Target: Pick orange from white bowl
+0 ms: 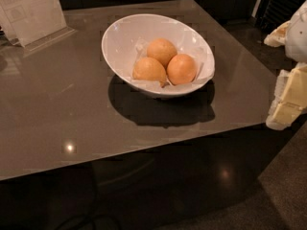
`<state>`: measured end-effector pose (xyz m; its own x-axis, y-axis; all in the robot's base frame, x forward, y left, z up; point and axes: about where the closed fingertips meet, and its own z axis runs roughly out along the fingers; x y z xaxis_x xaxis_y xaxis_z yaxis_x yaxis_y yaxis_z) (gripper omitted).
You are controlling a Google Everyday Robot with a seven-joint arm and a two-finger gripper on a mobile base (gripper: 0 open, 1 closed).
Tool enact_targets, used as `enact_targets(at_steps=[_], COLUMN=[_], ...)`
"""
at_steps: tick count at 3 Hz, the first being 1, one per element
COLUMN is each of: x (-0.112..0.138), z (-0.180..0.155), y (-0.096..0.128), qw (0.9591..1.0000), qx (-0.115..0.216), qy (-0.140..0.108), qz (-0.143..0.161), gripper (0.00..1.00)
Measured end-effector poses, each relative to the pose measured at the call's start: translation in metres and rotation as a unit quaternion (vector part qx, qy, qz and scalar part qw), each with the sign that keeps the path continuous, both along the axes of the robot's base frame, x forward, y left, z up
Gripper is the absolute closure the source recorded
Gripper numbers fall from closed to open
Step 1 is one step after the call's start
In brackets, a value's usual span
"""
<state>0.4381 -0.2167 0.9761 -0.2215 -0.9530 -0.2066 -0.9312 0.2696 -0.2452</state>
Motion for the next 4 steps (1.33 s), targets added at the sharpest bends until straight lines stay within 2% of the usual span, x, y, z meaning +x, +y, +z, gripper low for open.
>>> enact_targets(at_steps=[1,2,3,4], x=[0.000,0.004,0.038,0.084], z=[0.000,0.003,0.007,0.011], y=[0.000,0.002,0.015,0.036], qw=[1.0000,0.9999,0.9983,0.9948], qx=[0.000,0.009,0.050,0.083], qy=[0.000,-0.010,-0.023,-0.030], qz=[0.000,0.003,0.019,0.051], gripper=[0.00,0.00,0.00,0.00])
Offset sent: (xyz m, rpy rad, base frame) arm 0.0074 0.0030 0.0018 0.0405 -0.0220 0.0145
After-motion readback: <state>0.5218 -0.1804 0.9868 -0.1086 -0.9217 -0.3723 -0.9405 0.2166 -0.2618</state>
